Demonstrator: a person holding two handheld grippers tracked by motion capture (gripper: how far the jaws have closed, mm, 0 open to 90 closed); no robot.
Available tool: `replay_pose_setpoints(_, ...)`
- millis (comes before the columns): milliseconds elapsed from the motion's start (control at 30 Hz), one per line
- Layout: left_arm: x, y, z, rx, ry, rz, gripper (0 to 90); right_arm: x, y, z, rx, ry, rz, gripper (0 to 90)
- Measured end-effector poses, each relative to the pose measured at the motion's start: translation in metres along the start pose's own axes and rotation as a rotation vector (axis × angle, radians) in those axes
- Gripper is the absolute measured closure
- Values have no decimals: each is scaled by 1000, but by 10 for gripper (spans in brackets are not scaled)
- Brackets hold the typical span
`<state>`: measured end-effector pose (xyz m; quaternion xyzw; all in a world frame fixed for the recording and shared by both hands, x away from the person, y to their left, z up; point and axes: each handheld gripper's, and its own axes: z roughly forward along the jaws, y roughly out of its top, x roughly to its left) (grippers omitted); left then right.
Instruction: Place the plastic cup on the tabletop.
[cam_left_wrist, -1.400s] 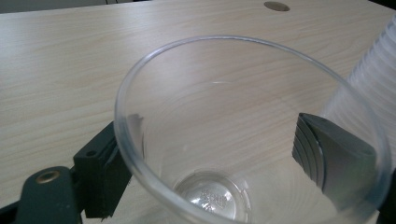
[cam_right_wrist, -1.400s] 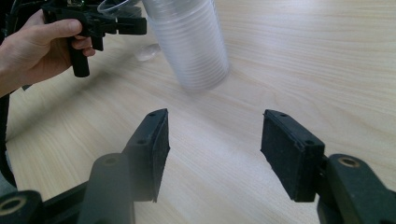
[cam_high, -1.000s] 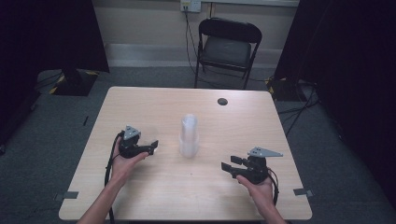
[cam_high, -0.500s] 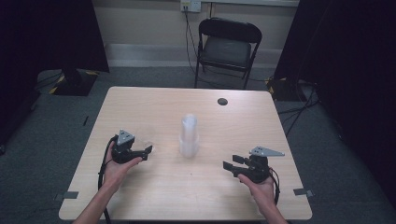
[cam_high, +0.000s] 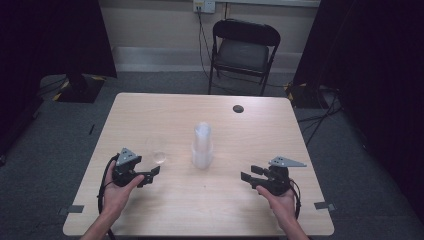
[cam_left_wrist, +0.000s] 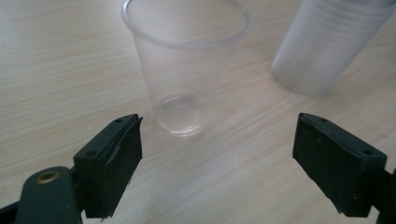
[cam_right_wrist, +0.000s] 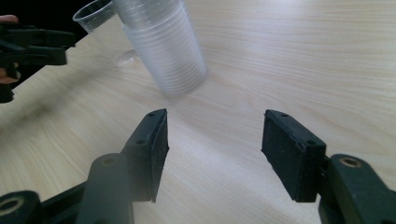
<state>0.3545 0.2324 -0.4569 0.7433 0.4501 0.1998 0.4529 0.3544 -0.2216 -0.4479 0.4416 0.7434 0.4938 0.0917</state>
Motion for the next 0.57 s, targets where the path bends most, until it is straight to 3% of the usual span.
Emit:
replay_pose_setpoints(100, -10, -3, -10, 10, -38, 33, 155, -2, -1, 0, 0, 2, 7, 409)
replay_pose_setpoints(267, -18, -18, -16, 33, -28, 43, 157, -2, -2, 1, 5, -7, 3, 407)
replay_pose_setpoints(333, -20, -24, -15, 56, -39, 66, 159, -2, -3, 1, 14, -15, -2, 404)
replay_pose_setpoints(567, -22, -32, -12, 76, -38, 70, 163, -8, -10, 11, 59, -87, -54, 347)
